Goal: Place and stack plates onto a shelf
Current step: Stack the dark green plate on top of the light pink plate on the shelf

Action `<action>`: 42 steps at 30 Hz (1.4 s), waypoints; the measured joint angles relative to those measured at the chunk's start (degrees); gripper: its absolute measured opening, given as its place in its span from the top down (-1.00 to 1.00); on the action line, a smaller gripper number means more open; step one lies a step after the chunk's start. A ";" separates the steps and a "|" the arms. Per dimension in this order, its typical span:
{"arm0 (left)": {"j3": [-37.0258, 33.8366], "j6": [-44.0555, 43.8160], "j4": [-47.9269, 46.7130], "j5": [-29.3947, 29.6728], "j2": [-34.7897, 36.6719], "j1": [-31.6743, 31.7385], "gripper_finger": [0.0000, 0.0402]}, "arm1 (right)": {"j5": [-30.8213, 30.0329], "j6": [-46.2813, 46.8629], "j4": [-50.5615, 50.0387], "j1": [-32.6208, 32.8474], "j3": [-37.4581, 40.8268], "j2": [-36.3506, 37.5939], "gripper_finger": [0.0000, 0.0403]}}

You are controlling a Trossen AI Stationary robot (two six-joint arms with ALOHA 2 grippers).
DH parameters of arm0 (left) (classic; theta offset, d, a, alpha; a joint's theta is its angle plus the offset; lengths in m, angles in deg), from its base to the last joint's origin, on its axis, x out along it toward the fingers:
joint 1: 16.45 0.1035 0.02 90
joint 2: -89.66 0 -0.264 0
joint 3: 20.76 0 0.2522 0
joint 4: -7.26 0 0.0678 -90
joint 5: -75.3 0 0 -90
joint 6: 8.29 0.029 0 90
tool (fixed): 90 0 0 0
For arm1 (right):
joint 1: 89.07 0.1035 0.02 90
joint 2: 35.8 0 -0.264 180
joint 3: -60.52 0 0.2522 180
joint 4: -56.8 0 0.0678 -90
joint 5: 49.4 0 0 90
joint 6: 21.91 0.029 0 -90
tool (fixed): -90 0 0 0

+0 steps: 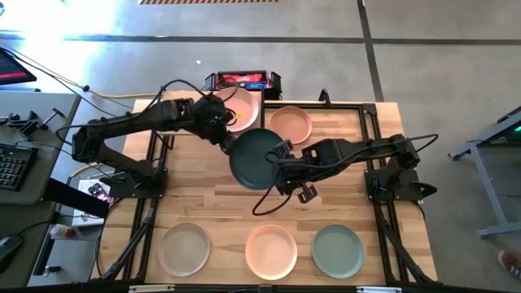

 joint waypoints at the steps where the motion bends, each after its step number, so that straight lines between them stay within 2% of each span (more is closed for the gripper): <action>1: 0.38 0.32 -0.79 0.25 0.00 0.31 0.98 | -1.07 0.00 0.02 -0.02 0.00 0.00 0.51; 8: 0.80 1.23 -1.39 0.57 -0.02 2.94 0.98 | -5.80 0.03 -0.93 0.02 0.00 0.00 0.51; 21: 0.80 2.55 -3.40 0.60 1.47 10.83 0.98 | -5.74 9.38 -2.79 -0.28 0.02 5.00 0.51; 28: 1.01 2.52 -4.37 5.31 3.12 18.29 0.98 | -5.69 12.62 -5.15 -0.68 0.02 5.44 0.51; 32: 3.69 2.48 -6.40 8.38 3.04 22.58 0.98 | -5.53 13.70 -5.44 -1.25 0.02 5.42 0.51; 42: 6.87 2.45 -10.82 11.47 2.84 28.17 0.98 | -5.52 13.94 -5.66 -1.53 0.02 5.40 0.51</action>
